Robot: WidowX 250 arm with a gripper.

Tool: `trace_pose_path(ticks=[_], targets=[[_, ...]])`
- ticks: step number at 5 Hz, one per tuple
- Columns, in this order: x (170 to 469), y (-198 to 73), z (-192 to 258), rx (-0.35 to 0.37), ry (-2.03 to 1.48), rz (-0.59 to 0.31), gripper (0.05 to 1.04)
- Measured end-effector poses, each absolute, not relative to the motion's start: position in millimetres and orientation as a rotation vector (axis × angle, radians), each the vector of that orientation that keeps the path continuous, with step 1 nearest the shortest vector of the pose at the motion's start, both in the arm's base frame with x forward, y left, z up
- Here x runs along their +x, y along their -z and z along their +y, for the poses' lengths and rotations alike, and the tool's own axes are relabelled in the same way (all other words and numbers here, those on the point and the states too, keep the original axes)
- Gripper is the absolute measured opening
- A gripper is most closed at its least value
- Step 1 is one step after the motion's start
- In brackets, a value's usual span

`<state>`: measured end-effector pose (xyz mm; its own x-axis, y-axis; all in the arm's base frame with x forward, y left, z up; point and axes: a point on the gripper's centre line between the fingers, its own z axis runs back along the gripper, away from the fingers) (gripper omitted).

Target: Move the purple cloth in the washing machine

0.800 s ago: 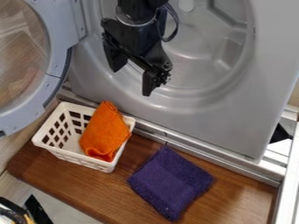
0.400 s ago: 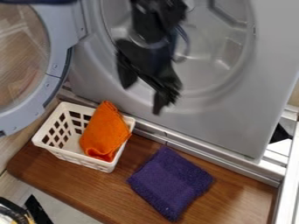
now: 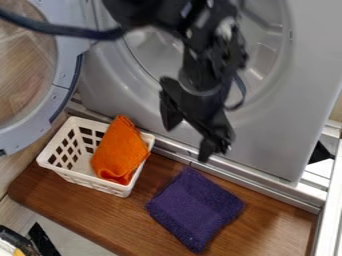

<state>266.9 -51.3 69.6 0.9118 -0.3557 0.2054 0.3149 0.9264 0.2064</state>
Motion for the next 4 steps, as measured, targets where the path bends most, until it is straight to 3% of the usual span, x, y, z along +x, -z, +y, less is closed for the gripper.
trace_pose_path(ticks=[2,4], targets=[[266,-30,-61,0.160,0.358,-0.225,1.001],[269,14,-61,0.093,0.366,-0.196,1.001]])
